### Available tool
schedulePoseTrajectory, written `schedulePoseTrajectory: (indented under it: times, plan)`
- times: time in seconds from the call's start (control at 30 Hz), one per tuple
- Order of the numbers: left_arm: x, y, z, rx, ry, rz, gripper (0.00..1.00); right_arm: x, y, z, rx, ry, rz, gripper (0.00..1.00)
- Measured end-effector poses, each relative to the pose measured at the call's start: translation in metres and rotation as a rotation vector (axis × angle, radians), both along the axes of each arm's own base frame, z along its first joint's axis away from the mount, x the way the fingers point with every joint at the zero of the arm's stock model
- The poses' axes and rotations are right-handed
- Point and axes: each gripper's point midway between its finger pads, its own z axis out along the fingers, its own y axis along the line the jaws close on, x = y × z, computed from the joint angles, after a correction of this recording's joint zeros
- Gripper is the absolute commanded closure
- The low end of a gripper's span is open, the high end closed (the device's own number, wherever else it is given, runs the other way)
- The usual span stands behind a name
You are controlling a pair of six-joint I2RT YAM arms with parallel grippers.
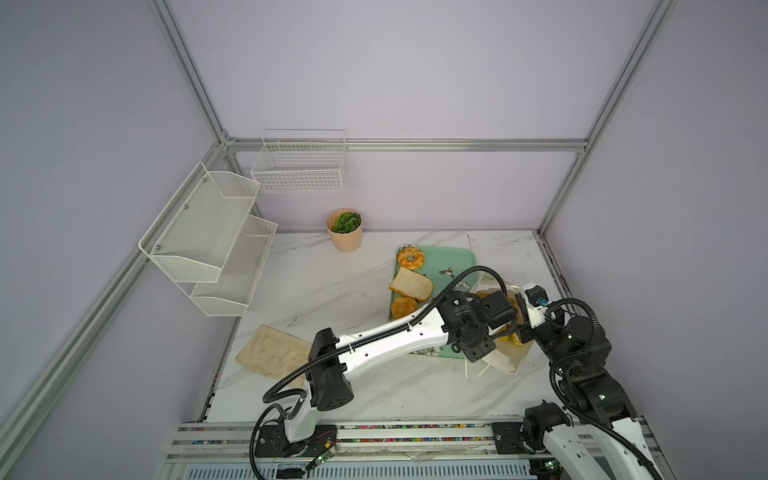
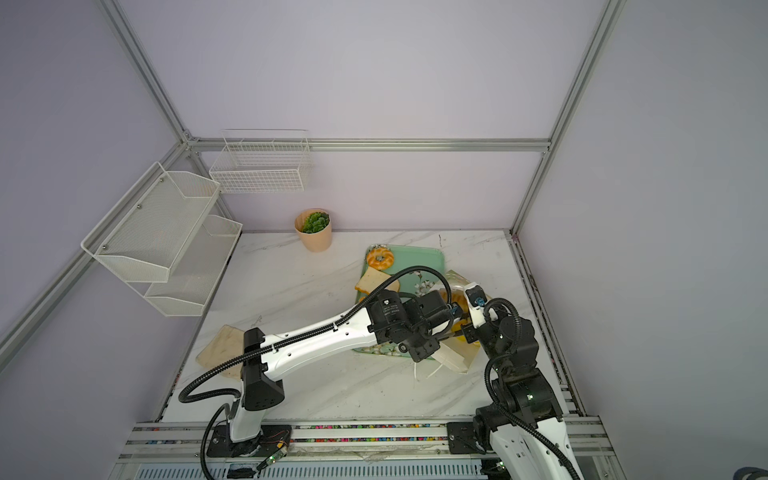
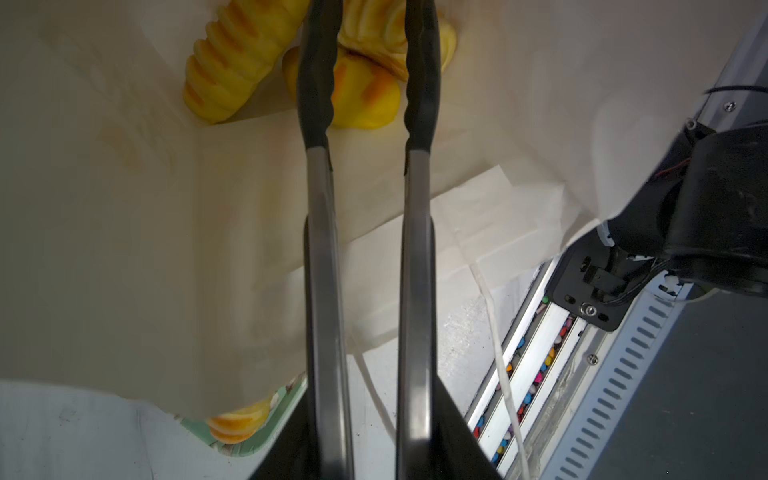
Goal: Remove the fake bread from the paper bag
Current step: 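Reach the left tongs into the opening of the bag held by the right gripper, then close the left tongs on a ridged yellow pastry inside the bag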
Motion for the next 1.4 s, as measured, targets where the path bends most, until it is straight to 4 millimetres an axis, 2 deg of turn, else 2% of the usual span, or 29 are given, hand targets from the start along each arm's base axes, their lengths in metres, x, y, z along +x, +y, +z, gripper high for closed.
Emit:
schedulePoseTrajectory:
  times: [0.27,0.5,0.63,0.9,1.03,1.2,1.4]
  plan:
    - [0.011,0.003,-0.007,-0.024,0.070,0.083,0.56,-0.006,0.006,0.003,0.004,-0.019,0.040,1.00]
    - [0.008,-0.001,-0.007,-0.025,0.038,-0.016,0.53,-0.004,0.007,0.001,0.003,-0.012,0.043,1.00]
    - [0.005,0.010,-0.009,-0.002,-0.004,-0.086,0.53,-0.003,0.006,0.000,0.001,-0.009,0.037,1.00]
    - [0.005,0.007,-0.004,-0.019,-0.017,-0.105,0.55,-0.002,0.000,0.001,-0.003,-0.016,0.003,1.00]
    - [0.002,0.009,-0.015,0.008,0.044,-0.052,0.58,0.000,-0.004,0.002,-0.004,-0.021,-0.023,1.00]
    - [-0.006,0.000,-0.028,0.003,0.157,0.032,0.60,0.003,-0.013,0.005,0.021,-0.025,-0.083,1.00]
    - [-0.014,-0.012,-0.017,-0.078,0.300,0.112,0.62,0.004,-0.020,0.009,0.058,-0.033,-0.124,1.00]
